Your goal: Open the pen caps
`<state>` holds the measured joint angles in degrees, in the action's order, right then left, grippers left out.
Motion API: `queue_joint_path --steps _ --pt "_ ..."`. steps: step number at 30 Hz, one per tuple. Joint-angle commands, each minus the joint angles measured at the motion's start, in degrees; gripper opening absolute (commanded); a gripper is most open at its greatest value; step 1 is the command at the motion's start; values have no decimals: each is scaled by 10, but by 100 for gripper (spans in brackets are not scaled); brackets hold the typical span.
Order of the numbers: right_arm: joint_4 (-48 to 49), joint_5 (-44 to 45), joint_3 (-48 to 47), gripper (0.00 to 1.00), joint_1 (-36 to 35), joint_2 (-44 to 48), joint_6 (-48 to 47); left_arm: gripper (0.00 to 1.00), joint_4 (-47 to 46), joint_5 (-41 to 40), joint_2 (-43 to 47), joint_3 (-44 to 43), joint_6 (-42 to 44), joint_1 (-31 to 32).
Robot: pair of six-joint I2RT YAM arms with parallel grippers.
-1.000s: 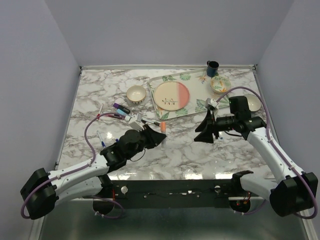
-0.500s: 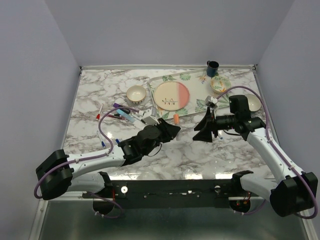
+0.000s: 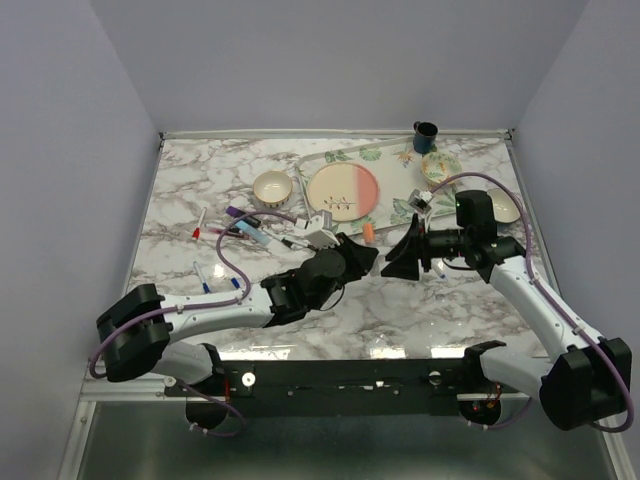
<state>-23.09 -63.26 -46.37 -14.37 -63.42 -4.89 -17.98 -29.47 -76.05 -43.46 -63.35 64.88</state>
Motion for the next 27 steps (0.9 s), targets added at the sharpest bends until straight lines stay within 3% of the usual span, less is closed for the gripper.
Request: queue_joint_path --steps 1,6,9,13,16,18,21,22,25,27 --pt "64 63 15 72 -12 -7 76 0 -11 -77 -40 -49 -13 24" --pt "79 86 20 72 -21 -13 93 0 0 -110 -80 -93 -29 42" --pt "78 119 17 65 -21 -15 95 0 -1 -121 -90 -104 -36 49" --pt "83 136 18 31 -21 -13 99 0 -11 -132 -92 -107 -39 54" --pt "88 145 17 11 -20 -8 95 1 -14 -119 -92 -108 -38 55" --pt "84 147 16 5 -20 -6 84 4 -29 -104 -88 -97 -37 55" --pt "62 142 8 1 -21 -6 49 33 -57 -88 -68 -71 -23 55" --pt "51 131 2 1 -21 -6 25 52 -64 -82 -61 -63 -15 55" --pt "-5 94 -15 1 -21 -13 -70 76 -73 -76 -20 -29 16 54" --pt "-45 76 -25 0 -20 -21 -128 83 -66 -72 17 -2 34 46"
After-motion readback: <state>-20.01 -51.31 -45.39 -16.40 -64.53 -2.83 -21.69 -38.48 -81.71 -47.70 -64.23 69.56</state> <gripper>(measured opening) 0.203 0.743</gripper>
